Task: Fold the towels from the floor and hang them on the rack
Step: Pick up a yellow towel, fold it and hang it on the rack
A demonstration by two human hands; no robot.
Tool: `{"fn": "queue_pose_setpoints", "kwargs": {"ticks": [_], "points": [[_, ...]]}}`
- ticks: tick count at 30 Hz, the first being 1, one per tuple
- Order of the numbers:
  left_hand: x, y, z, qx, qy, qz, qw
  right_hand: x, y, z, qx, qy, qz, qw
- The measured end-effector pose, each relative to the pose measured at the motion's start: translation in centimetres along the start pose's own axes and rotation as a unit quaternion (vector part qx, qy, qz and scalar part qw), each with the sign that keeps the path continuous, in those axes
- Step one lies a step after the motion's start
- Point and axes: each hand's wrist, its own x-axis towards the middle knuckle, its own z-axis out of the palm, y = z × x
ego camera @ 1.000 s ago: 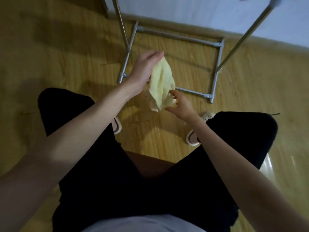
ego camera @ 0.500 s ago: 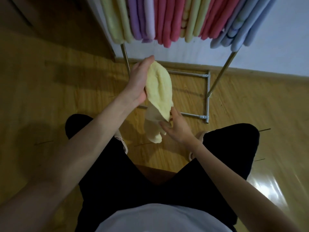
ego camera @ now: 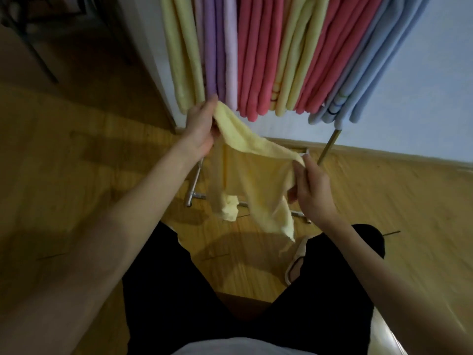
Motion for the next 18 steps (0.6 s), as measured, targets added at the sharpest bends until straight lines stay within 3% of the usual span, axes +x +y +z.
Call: {"fn": "queue_pose_setpoints", "kwargs": {"ticks": [4,9,13,18], "points": [[0.4,-0.7,1.8,0.033,-0.06,-0.007,0.998,3.7,-3.6,-0.6,0.053,0.045,-0.001,0.998],[0.0,-1.0,1.9,0.135,-0.133,0.0,0.982,5.9,-6.7,-1.5,0.178,0.015,-0.008,0.984],[-1.5,-0.3,0.4,0.225,-0.22,0.013,0.949,8.3,-8.1,-1.0,0.238,0.013,0.006,0.971],[-4.1,-1.7,-2.5,0.372,-0.262,0.086,0.886,9.7,-7.6,1.6,0.303,-0.001,0.118,0.946]]}}
